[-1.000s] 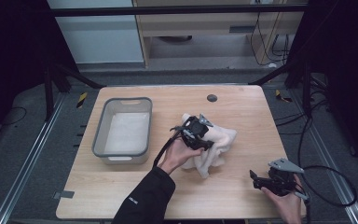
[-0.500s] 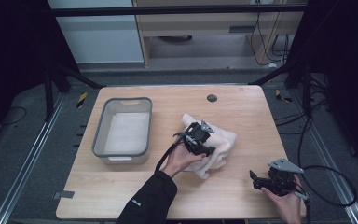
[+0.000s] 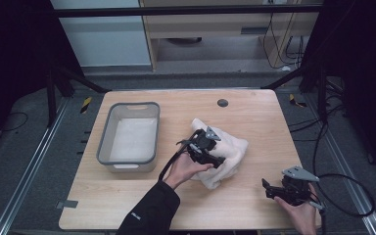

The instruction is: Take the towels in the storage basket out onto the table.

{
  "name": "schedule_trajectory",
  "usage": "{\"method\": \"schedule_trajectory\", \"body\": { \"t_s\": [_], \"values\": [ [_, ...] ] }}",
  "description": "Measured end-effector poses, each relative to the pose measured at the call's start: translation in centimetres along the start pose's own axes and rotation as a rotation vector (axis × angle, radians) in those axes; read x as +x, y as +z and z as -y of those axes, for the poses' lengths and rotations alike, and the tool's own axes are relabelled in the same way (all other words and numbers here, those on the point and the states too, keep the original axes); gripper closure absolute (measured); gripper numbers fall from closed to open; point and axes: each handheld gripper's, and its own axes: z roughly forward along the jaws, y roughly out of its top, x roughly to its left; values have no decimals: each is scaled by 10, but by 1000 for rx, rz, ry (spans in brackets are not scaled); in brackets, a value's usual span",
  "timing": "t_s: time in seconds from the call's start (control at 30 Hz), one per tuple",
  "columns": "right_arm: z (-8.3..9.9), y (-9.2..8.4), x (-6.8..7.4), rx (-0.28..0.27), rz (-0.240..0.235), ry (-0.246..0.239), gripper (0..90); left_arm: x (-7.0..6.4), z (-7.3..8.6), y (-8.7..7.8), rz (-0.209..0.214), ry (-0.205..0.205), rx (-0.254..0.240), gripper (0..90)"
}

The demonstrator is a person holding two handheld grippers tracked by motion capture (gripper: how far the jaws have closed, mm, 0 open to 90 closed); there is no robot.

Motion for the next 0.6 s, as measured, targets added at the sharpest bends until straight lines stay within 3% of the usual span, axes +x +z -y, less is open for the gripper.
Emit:
{"method": "schedule_trajectory", "body": {
  "t_s": [0.2,0.37,0.6],
  "values": [
    [0,-1,0,-5,-2,4,82,-1,3,-24,-6,0,-49,326],
    [-1,-3,0,-21,1,5,87,1,13,-45,-44,11,-70,304],
    [-3,-6,1,-40,-5,8,126,11,36,-70,-82,-31,-118,284]
  ]
}}
